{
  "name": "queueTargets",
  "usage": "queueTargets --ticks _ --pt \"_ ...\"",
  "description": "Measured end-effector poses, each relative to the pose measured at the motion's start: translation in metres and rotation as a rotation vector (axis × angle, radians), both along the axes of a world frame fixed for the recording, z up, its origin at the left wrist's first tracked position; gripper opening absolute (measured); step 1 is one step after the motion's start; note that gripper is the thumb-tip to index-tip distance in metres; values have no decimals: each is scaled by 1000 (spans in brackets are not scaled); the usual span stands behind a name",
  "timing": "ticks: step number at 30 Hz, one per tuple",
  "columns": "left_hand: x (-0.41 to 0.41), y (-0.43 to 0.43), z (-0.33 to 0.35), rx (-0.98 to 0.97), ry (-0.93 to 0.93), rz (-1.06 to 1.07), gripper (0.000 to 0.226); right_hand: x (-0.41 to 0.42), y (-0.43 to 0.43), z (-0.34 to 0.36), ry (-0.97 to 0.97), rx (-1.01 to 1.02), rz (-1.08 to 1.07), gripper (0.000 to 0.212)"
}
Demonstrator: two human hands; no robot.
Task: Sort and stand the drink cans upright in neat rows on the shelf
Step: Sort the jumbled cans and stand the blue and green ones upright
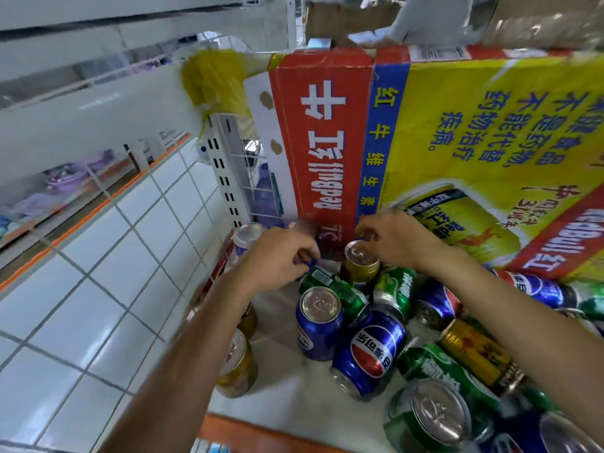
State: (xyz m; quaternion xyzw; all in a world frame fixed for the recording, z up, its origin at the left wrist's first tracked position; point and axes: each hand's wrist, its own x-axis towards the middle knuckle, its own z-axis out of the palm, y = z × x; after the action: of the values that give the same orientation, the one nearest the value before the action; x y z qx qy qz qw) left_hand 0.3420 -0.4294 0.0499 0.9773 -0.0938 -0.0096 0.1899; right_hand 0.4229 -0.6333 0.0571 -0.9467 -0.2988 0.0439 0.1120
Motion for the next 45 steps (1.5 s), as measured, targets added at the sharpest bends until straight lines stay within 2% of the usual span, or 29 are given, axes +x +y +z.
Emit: queueTargets --ticks 3,5,7,9,12,14,17,20,22,24,26,29,31,34,38,41,43,45 --pt "7 -14 -5 77 1 -78 29 -6 -37 -11 19 -186 -118 28" --pt "13 -25 -5 58 50 -159 26 -15 -54 -21 56 -294 -127 50" --pt "19 -34 0 57 99 -237 22 -23 -63 -31 90 -343 -21 67" --pt "23 -43 7 96 147 -277 20 -25 -67 -39 146 -295 6 68" --pt "28 -59 15 262 210 -273 24 -16 -71 -39 157 -155 -181 63" --pt "27 -74 14 429 243 -199 36 -10 -71 -38 132 -187 -205 67" --pt "22 -96 4 646 288 -57 59 -13 -60 -33 211 -268 -143 75" --pt "23 -105 -10 693 354 37 79 -8 -53 -36 322 -238 -174 69" --pt "25 -109 -16 694 366 58 78 -6 -51 -34 364 -248 -167 73" --pt "24 -111 -18 696 353 51 71 -9 -48 -32 381 -324 -120 85" --pt "23 -113 -18 701 331 24 63 -15 -45 -34 295 -408 -85 96" --pt "21 -114 -15 702 323 -6 55 -19 -45 -39 222 -416 -63 99" --pt "22 -108 -8 637 334 6 56 -18 -49 -36 241 -434 -33 96" --pt "27 -87 6 435 398 51 57 -14 -58 -26 298 -401 -43 79" --pt "34 -56 2 39 487 242 35 -6 -72 -20 257 -244 -83 49" --pt "30 -42 -1 -247 495 420 29 1 -81 -19 306 -63 -217 52" --pt "26 -34 -1 -256 466 458 26 7 -84 -21 295 15 -332 55" --pt "23 -28 1 -183 404 478 19 10 -85 -25 239 43 -428 56"
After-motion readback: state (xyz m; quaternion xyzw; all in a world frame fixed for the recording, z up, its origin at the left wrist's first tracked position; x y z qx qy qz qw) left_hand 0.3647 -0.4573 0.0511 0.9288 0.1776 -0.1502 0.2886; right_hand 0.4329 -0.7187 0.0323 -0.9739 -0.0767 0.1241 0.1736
